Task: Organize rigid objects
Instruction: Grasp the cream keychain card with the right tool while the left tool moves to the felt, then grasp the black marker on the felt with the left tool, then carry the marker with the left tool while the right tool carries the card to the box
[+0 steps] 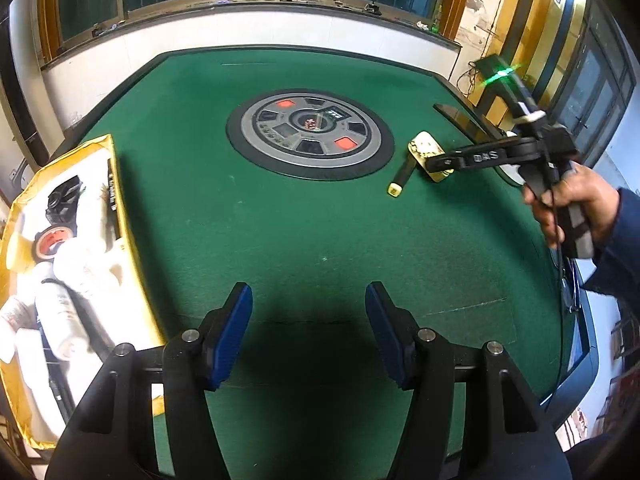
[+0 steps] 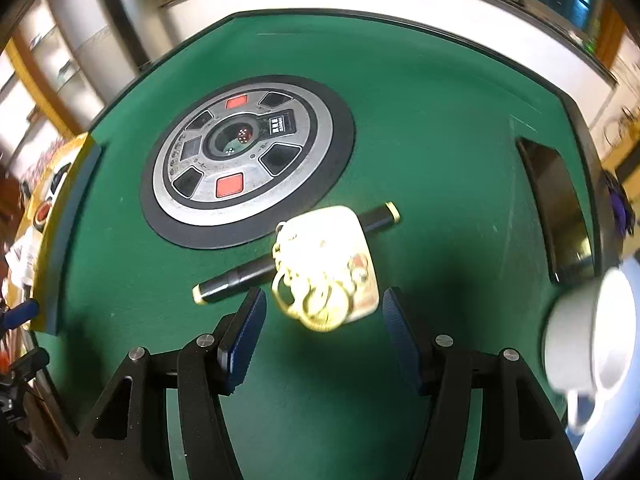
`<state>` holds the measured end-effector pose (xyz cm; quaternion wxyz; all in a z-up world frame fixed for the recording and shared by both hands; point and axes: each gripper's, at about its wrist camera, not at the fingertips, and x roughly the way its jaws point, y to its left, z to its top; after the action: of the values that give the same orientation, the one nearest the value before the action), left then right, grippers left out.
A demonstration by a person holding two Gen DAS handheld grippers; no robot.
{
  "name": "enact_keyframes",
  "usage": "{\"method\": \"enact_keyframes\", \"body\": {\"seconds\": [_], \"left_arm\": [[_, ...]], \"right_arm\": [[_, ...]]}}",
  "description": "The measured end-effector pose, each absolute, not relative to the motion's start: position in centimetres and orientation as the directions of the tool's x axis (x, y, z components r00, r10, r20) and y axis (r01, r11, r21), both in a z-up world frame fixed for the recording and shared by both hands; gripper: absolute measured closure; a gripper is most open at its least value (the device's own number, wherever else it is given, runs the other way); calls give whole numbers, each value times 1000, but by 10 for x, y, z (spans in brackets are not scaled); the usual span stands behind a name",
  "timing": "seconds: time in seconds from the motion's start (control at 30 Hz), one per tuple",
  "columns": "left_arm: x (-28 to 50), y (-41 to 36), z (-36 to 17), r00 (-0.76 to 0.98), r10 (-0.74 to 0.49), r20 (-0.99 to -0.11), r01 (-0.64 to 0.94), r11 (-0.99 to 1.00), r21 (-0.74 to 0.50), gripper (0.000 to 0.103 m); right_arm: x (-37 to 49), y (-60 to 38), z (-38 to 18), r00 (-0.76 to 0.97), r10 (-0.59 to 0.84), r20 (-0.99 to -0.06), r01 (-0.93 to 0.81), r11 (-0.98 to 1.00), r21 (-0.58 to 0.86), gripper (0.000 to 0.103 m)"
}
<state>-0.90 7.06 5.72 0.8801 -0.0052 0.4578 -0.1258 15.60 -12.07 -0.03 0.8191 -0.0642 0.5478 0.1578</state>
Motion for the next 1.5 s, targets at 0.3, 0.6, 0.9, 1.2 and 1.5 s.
{"method": "enact_keyframes", "body": {"seconds": [0.3,0.6,0.9,1.2,1.5], "left_arm": [[42,24,69,532,-309,-789,326,934,-146,45],[126,-69,52,417,-309,-854,502,862,-67,46],[165,-109,17,372,-250,-894,539,842,-11,89],[77,-58,12,363,-295,-884,489,868,-89,91],[1,12,13,384,-289,-877,372,918,-140,91]], "right_arm": [[148,-135,-4,315,262,-912,-309,937,162,56],[68,-208,0,313,337,-888,-44,939,341,56],[37,-235,6,360,322,-876,33,934,357,56],[26,-223,12,357,365,-860,16,918,397,56],[7,-154,0,265,422,-867,-96,906,412,56]]}}
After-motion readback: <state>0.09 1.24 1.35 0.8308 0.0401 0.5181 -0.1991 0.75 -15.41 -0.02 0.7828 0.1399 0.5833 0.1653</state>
